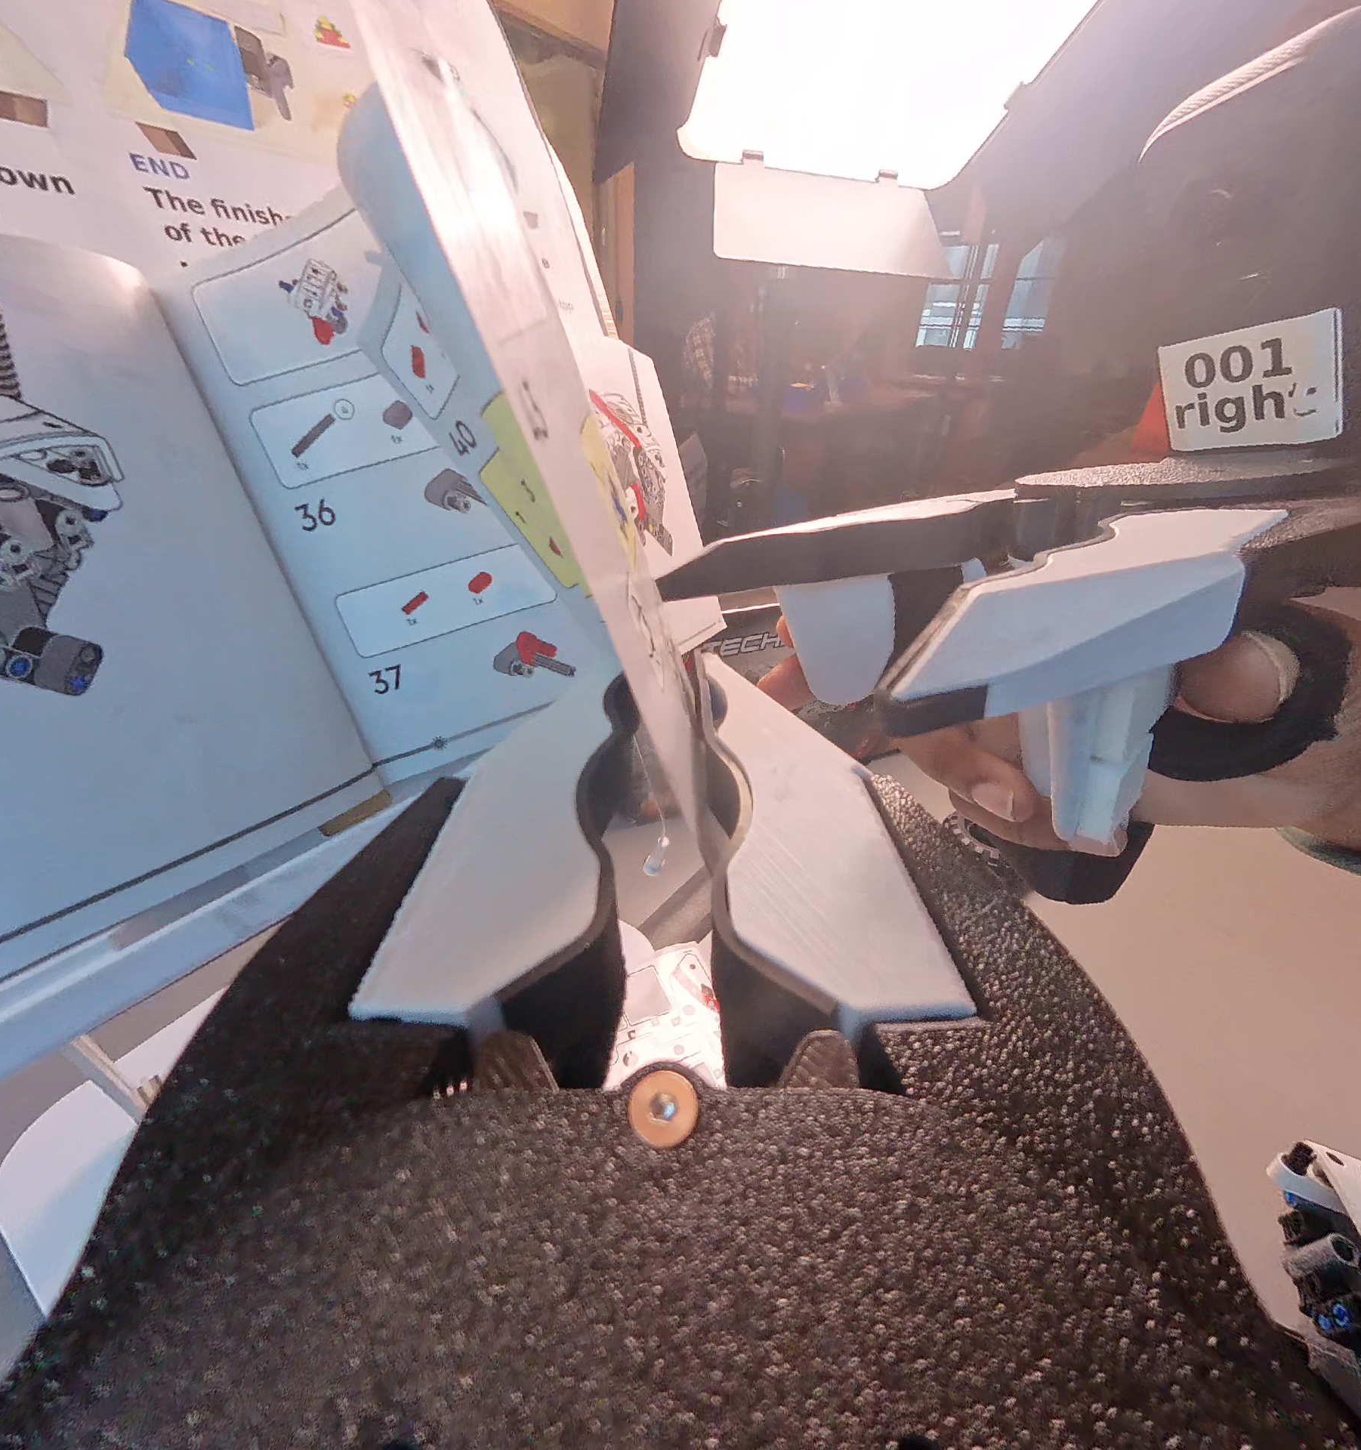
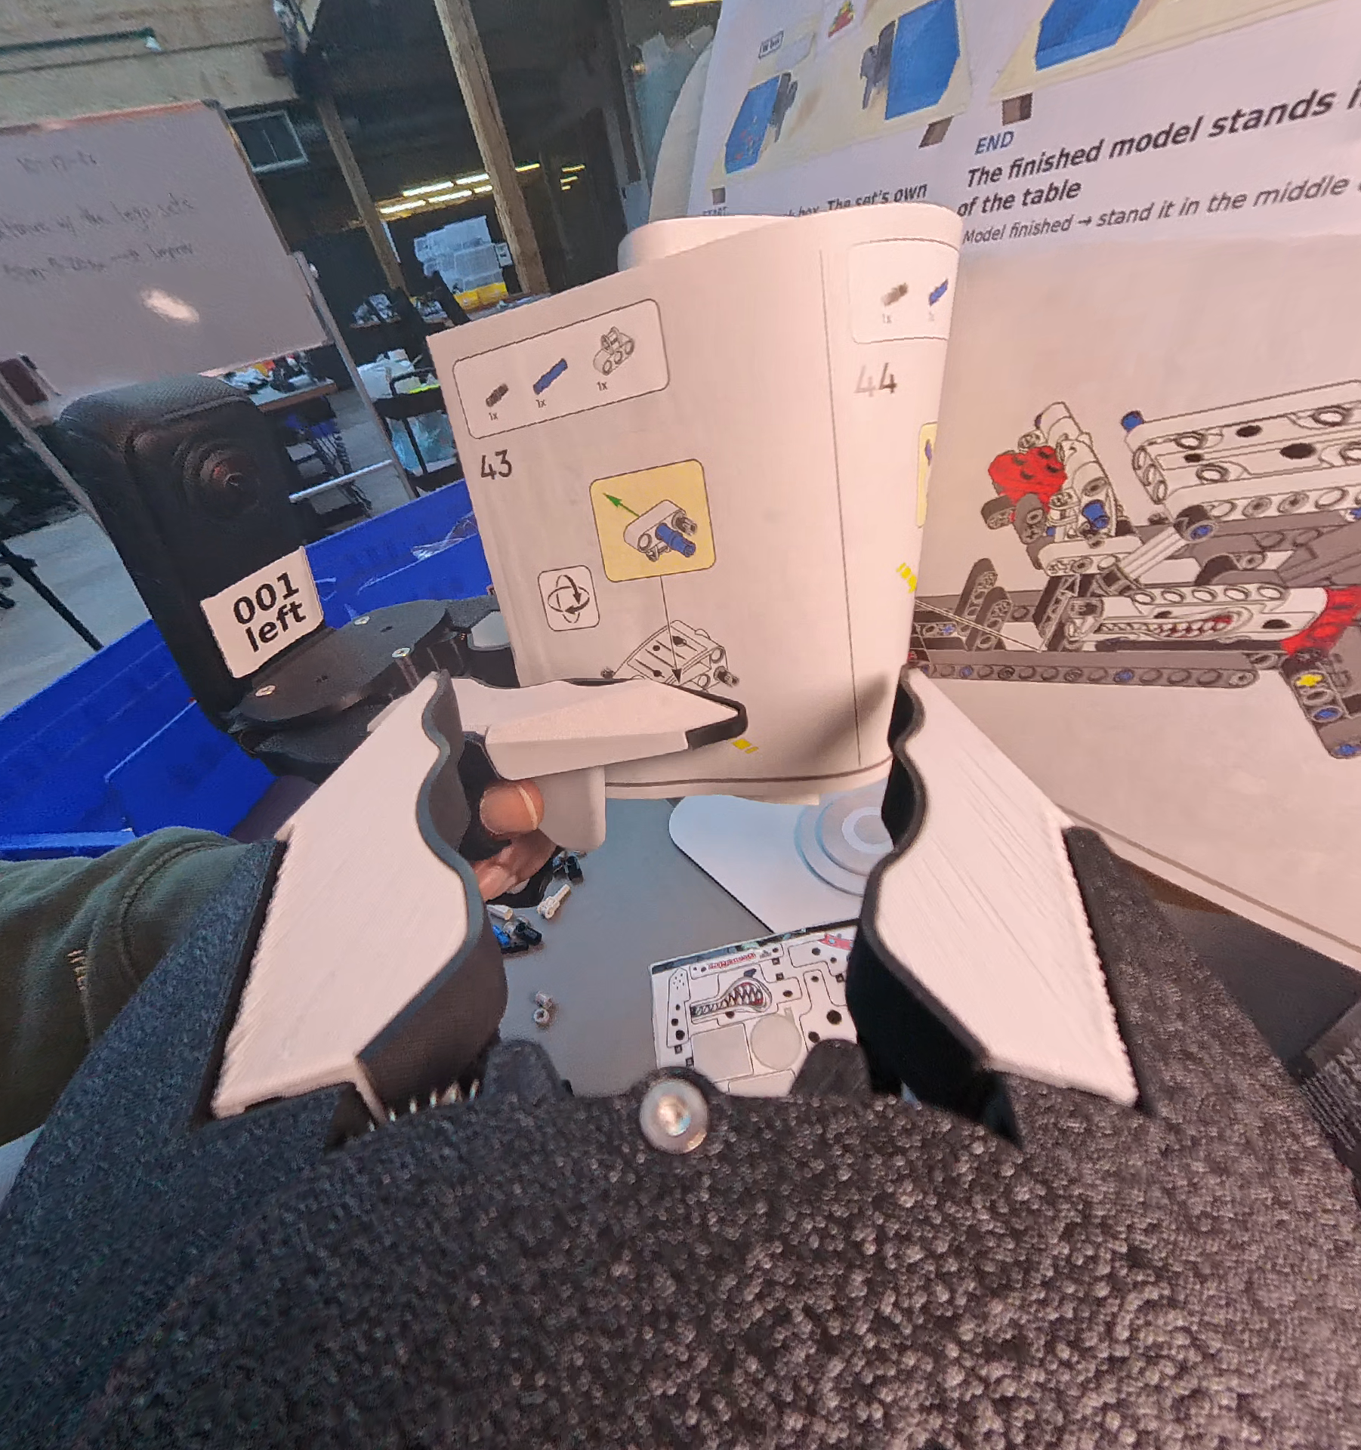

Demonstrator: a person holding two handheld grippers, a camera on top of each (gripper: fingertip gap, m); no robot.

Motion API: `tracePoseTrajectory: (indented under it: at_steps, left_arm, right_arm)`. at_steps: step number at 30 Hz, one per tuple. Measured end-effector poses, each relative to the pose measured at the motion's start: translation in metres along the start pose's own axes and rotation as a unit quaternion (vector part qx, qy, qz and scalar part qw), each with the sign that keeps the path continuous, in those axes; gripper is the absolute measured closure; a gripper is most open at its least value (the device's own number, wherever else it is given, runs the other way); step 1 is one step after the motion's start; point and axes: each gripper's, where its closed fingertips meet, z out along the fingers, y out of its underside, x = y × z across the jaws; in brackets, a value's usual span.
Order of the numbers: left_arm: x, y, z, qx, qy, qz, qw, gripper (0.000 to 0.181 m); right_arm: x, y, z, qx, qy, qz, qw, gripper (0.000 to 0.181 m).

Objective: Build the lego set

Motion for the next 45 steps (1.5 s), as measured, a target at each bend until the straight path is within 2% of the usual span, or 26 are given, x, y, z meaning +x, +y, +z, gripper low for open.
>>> tracePoseTrajectory:
  at_steps: [5,12,14,17,21,25,31,33,35,38,41,43,45]
  left_arm:
    - [-0.002,0.004,0.001,-0.004,-0.003,0.0,1.0,0.171]
    - [-0.004,-0.001,-0.001,-0.002,-0.01,0.015,1.0,0.173]
    - [-0.007,-0.004,-0.004,-0.001,-0.014,0.02,1.0,0.174]
    - [-0.019,-0.011,-0.015,0.0,-0.032,0.03,0.999,0.177]
    - [-0.059,-0.024,-0.048,0.01,-0.082,0.031,0.996,0.18]
    - [-0.113,-0.034,-0.088,0.01,-0.144,0.032,0.989,0.179]
    - [-0.178,-0.047,-0.141,-0.01,-0.229,0.034,0.973,0.164]
    - [-0.197,-0.044,-0.156,-0.027,-0.251,-0.002,0.967,0.154]
    - [-0.208,-0.049,-0.171,-0.015,-0.267,-0.044,0.963,0.146]
    - [-0.184,-0.071,-0.17,0.019,-0.249,-0.021,0.968,0.146]
    - [-0.119,-0.085,-0.137,0.025,-0.176,0.066,0.982,0.156]
    - [-0.071,-0.068,-0.099,-0.022,-0.102,0.114,0.988,0.16]
    - [-0.045,-0.039,-0.065,-0.08,-0.06,0.135,0.986,0.162]
  right_arm:
    - [0.009,0.008,-0.002,-0.006,0.009,0.005,1.0,0.074]
    - [0.028,0.003,-0.006,0.003,0.039,0.006,0.999,0.077]
    - [0.038,0.0,-0.01,0.011,0.066,-0.005,0.998,0.079]
    - [0.068,0.002,-0.018,-0.002,0.149,-0.041,0.988,0.087]
    - [0.099,-0.001,-0.032,-0.002,0.24,-0.103,0.965,0.103]
    - [0.11,0.002,-0.031,-0.019,0.277,-0.137,0.951,0.11]
    - [0.115,0.004,-0.024,-0.022,0.3,-0.151,0.942,0.11]
    - [0.115,0.005,-0.023,-0.022,0.303,-0.152,0.94,0.109]
    - [0.116,0.004,-0.024,-0.021,0.309,-0.157,0.938,0.108]
    - [0.114,0.001,-0.024,-0.017,0.321,-0.176,0.93,0.108]
    - [0.114,0.001,-0.02,-0.022,0.33,-0.184,0.926,0.108]
    - [0.115,0.0,-0.017,-0.024,0.336,-0.191,0.922,0.108]
    - [0.117,-0.003,-0.016,-0.027,0.343,-0.206,0.916,0.108]
